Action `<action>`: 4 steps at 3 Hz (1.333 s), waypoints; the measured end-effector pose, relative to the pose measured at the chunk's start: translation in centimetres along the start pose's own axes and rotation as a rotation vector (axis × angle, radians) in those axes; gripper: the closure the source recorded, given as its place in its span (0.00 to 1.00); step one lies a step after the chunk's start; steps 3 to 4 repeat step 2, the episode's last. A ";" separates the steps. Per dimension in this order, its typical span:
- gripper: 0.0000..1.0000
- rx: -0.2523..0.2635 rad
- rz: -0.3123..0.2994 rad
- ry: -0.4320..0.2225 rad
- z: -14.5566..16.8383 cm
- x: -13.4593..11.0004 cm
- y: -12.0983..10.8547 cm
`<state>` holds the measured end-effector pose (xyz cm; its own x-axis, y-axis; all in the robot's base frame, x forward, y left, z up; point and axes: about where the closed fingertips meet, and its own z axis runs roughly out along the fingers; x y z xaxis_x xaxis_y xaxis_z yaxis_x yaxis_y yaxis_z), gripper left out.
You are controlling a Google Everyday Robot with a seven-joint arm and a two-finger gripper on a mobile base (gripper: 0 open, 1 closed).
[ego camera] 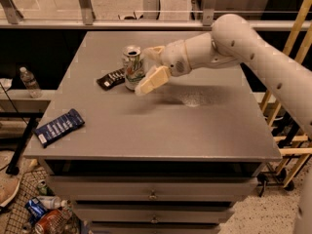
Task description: Move 7up can near rxbar chocolate
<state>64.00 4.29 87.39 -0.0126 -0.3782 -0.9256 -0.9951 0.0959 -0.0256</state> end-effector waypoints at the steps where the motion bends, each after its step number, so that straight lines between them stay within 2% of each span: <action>1: 0.00 0.136 0.009 0.117 -4.3 -0.2 2.4; 2: 0.00 0.265 0.029 0.207 -7.9 -0.9 6.0; 4: 0.00 0.265 0.029 0.207 -7.9 -0.9 6.0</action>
Offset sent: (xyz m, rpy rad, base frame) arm -0.1194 -0.1100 0.0610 -0.3213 -0.0778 -0.4379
